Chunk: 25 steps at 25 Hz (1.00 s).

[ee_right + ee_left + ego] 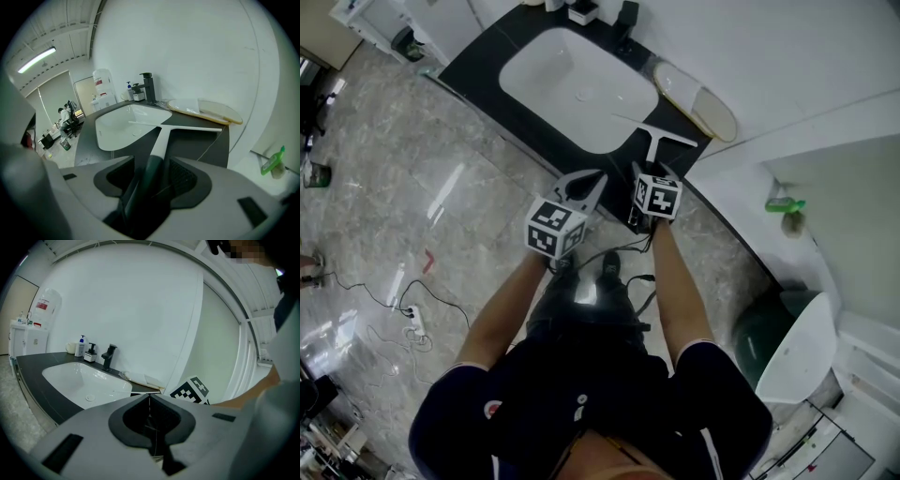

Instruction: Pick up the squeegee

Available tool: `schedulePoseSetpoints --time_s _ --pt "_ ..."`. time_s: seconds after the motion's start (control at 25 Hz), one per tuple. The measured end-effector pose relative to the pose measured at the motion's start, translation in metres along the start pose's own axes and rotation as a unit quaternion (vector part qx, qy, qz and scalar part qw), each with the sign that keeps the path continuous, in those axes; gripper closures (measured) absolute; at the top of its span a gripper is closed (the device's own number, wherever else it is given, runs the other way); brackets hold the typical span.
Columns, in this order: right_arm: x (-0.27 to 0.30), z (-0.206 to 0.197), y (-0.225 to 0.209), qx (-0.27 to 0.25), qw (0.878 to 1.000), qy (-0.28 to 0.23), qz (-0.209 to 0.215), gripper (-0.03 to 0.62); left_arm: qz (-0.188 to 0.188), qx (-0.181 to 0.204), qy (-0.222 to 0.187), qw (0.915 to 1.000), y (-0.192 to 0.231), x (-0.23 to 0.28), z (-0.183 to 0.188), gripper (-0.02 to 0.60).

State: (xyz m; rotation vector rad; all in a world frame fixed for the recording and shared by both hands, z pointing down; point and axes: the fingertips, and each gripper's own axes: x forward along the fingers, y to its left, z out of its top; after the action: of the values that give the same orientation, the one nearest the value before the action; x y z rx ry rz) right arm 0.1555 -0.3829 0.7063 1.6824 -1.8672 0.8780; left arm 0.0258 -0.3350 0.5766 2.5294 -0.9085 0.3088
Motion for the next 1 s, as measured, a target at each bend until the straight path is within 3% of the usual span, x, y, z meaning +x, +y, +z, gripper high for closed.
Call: schedulePoseSetpoints --time_s 0.2,0.28,0.52,1.0 --pt "0.002 0.000 0.000 -0.004 1.000 0.007 -0.016 0.361 0.005 -0.008 0.002 1.0000 0.003 -0.003 -0.006 0.569" --pt "0.001 -0.001 -0.002 -0.005 1.000 0.008 -0.026 0.444 0.006 -0.010 0.001 0.9999 0.003 -0.005 -0.007 0.569" --pt "-0.002 -0.002 -0.013 0.011 0.999 0.011 -0.047 0.477 0.010 -0.014 0.000 0.9999 0.003 -0.008 -0.009 0.569" --pt "-0.024 0.010 -0.016 0.005 0.999 -0.024 -0.040 0.491 0.009 -0.003 -0.005 0.9999 -0.009 -0.009 -0.001 0.569"
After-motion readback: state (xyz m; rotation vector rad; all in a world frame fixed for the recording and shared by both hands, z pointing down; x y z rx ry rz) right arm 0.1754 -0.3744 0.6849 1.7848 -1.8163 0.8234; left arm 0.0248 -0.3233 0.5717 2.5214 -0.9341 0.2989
